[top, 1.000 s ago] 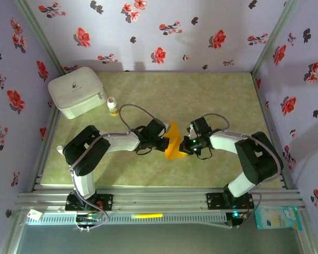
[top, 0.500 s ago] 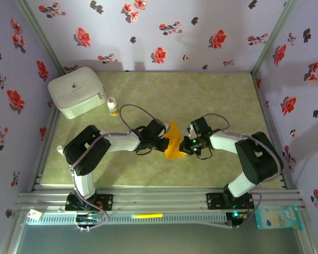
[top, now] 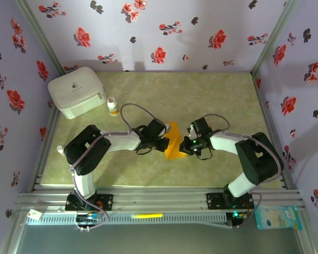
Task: Fold a paper plane with a square sheet of paper (pick it up from the middle)
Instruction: Fold the triangle a second time at the center of the table.
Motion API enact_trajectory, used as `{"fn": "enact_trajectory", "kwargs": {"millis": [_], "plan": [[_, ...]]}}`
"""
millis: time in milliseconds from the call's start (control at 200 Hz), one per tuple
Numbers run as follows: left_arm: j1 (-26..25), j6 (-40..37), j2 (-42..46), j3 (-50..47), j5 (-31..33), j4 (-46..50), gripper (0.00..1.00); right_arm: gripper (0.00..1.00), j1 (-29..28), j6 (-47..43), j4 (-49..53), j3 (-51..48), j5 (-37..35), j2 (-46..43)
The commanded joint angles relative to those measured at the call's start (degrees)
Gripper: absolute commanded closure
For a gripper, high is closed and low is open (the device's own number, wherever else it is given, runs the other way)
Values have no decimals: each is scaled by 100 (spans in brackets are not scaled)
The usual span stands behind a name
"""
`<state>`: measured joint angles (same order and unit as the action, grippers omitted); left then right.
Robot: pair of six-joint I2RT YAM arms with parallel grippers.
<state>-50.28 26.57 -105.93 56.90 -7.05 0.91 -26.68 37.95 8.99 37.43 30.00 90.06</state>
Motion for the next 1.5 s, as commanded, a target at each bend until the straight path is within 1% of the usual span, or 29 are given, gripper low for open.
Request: {"fn": "enact_trajectory", "kwargs": {"millis": [0,420,690,1060,1235,1495], "plan": [[71,-114,53,79,116,163,100,100,-40,50,409,-211,-141,86],[141,-105,-6,55,111,26,100,100,-39,21,393,-228,-125,161],[150,-68,-94,58,57,-48,98,100,-39,11,395,-254,-142,174],[159,-205,-87,49,-15,-108,97,100,-39,-15,419,-280,-148,170],[159,-213,43,-35,-102,-283,97,100,-39,-22,436,-273,-168,177],[201,-169,190,-150,107,-339,98,100,-44,-39,472,-279,-187,145]]}}
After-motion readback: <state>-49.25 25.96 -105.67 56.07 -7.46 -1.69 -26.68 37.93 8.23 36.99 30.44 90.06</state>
